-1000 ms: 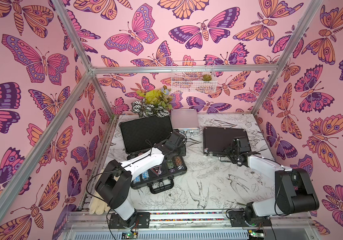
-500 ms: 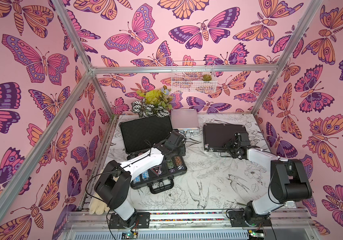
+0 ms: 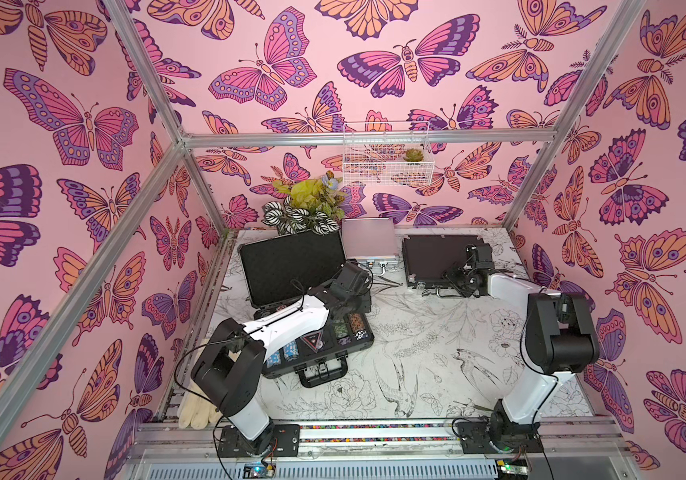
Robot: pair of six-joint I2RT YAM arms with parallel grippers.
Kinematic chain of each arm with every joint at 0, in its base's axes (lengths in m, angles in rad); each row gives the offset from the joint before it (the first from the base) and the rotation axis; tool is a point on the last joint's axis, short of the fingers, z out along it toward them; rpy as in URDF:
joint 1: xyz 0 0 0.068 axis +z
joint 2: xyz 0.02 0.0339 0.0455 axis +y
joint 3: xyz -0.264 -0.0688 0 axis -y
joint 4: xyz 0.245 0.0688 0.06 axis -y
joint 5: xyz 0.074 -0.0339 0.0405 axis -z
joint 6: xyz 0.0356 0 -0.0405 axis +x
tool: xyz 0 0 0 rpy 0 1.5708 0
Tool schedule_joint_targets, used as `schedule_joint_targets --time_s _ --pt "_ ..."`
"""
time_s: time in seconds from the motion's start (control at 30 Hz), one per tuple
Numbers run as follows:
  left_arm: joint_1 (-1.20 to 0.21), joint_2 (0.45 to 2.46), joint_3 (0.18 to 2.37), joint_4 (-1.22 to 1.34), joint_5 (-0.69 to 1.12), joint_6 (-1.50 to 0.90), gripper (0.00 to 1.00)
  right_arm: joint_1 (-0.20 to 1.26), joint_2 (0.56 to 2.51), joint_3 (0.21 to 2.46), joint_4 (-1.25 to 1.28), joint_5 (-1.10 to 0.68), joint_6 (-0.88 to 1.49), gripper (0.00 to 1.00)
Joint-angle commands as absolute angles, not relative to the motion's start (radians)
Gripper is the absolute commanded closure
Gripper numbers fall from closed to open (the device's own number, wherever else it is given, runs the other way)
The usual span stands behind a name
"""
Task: Close the poker set cases
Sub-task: Move the poker set case to the center of the board.
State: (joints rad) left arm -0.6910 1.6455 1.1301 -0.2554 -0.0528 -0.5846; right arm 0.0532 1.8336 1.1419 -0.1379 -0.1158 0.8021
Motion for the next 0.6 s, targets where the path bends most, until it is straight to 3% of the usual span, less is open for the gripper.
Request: schedule_joint_targets --time_s 0.0,0.57 --pt "-0.682 1.668 1.135 -0.249 -0.069 -0.579 0.55 0.088 1.925 1.198 -0.216 -0.102 0.706 0.39" --pt "-0.683 1.574 1.062 -0.290 -0.085 -0.586 0.55 0.097 2.162 1.536 -0.297 -0.142 0.716 0.41"
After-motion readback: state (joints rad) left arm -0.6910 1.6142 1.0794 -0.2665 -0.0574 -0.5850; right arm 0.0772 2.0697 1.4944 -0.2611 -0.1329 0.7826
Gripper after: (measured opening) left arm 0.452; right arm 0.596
